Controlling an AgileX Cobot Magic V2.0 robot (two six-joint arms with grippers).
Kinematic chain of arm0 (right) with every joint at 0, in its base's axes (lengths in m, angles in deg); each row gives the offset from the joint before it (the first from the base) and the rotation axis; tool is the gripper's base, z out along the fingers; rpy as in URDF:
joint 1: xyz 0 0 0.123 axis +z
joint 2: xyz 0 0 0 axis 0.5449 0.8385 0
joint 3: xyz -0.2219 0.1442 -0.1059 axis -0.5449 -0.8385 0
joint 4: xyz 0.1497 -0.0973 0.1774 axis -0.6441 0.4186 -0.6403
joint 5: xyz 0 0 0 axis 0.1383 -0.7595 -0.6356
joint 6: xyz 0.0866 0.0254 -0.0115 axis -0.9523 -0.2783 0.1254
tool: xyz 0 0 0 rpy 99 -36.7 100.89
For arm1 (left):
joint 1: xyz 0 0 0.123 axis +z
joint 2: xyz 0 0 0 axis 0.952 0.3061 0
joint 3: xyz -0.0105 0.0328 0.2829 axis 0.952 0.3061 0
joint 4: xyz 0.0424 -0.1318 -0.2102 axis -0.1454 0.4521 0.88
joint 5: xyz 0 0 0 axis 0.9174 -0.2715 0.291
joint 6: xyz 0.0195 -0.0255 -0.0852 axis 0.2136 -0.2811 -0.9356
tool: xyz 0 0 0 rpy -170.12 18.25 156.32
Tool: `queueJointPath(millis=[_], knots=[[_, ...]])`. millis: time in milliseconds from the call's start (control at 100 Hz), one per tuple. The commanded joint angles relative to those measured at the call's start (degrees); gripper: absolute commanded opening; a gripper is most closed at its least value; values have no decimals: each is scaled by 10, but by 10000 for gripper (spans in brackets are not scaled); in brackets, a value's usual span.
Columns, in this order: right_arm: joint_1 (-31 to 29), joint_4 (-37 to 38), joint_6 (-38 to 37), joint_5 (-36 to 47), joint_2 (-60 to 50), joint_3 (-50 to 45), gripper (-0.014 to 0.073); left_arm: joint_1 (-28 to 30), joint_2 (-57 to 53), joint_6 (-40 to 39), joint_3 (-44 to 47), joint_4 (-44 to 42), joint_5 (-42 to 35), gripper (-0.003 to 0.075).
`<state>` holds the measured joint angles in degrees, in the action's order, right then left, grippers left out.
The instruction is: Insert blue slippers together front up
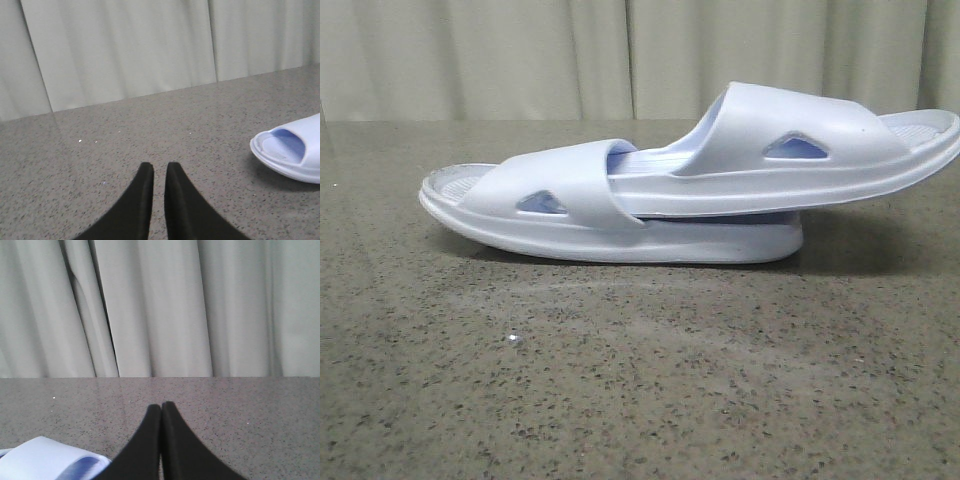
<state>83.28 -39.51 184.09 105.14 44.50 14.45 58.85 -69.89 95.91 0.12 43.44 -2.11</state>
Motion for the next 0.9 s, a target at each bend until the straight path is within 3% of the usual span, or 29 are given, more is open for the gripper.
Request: queueJointPath(millis=[0,280,890], knots=[[-1,27,9,-7,5,15,-107,18,-21,-31,8,-12,-44,16],[-1,27,9,-8,5,15,-107,84,-73,-43,77,-22,-49,16],[-1,27,9,-8,5,15,-107,88,-73,-43,92,-20,-45,16]])
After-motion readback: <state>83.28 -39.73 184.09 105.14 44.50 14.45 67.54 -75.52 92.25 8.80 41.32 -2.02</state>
